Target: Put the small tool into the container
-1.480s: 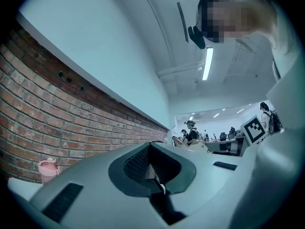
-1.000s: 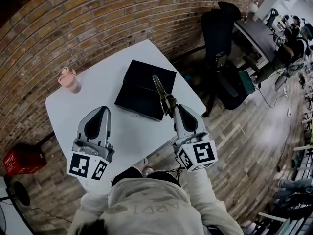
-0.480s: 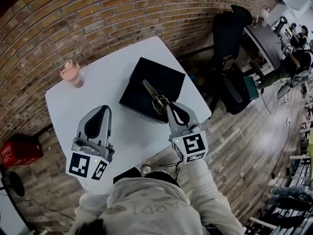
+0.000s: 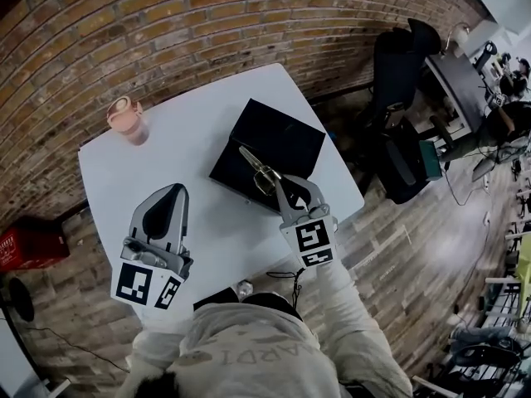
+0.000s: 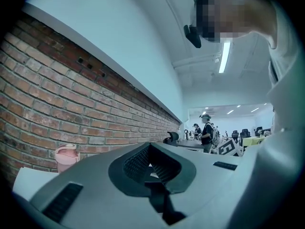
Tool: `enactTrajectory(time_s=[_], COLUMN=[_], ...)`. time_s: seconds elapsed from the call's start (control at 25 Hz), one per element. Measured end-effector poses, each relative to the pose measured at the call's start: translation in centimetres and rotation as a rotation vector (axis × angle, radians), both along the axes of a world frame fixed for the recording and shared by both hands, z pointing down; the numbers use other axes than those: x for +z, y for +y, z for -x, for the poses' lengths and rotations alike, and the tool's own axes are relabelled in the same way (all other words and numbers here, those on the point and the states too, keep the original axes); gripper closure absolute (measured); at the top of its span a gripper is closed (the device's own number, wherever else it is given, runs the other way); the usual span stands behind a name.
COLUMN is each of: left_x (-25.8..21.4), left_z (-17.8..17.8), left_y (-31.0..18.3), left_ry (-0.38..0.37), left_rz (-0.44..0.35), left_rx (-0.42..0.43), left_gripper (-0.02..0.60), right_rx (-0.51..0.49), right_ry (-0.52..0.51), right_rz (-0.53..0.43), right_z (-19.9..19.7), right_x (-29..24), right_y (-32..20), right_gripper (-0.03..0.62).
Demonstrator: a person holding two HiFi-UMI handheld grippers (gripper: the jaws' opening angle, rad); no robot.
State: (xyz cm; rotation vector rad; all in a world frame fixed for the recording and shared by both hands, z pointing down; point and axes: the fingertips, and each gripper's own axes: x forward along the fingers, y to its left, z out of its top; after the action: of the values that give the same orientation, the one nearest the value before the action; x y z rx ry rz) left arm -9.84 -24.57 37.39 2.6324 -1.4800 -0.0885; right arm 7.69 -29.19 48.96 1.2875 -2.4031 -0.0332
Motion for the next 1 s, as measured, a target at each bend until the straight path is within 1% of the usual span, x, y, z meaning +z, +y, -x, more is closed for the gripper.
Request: enactTrajectory(time_s=[0.52,1.0], left_x=[1.8,2.8], left_z=[2.2,3.2], left_y=[-0.7,-1.3], left_ry=[0.004,-0.001], left_rz=[0.043,0.065], left_rx=[-0.053,-0.082], left_gripper=[0.577,0.577], right_rx=[-0.063,-0.076], right_ry=[0.21,0.307], right_rz=[0.07,0.13], right_z=[1.6,1.8], right_x=[6.0,9.1], right_y=[-2.1,-3.5], right_gripper=[0.583,0.582])
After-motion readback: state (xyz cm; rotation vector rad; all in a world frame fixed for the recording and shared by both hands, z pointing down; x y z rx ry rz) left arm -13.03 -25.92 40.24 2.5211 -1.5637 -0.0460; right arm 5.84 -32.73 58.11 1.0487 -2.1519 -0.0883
